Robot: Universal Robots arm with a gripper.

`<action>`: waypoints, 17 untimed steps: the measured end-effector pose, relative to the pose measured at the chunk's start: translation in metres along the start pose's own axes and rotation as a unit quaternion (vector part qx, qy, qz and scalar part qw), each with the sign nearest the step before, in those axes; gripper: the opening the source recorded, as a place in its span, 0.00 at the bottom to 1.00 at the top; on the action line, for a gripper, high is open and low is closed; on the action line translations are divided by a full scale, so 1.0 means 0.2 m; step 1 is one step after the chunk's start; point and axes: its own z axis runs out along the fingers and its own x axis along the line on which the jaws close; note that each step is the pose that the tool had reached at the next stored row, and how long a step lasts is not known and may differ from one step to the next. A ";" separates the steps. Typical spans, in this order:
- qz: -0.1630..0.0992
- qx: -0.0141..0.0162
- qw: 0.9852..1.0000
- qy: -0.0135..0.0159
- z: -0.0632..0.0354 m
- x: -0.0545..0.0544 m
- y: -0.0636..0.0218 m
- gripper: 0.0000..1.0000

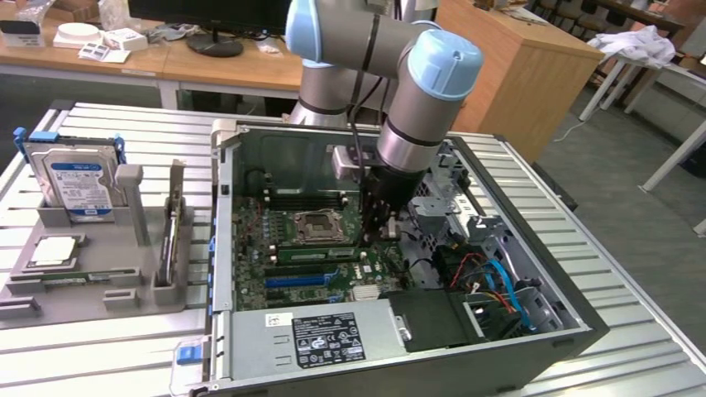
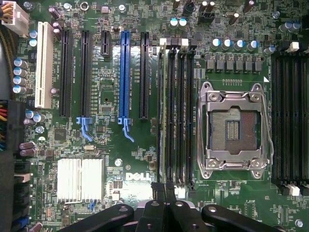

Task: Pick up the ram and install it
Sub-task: 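Press down the ram until it locks into place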

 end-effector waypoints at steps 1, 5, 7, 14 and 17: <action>0.000 0.000 1.000 0.000 0.002 0.00 0.000 0.11; 0.000 0.000 1.000 0.000 0.006 0.00 0.000 0.11; 0.000 0.000 1.000 0.000 0.006 0.00 0.000 0.11; 0.000 0.000 1.000 0.000 0.011 0.00 -0.001 0.11; 0.000 0.000 1.000 0.000 0.013 0.00 -0.001 0.11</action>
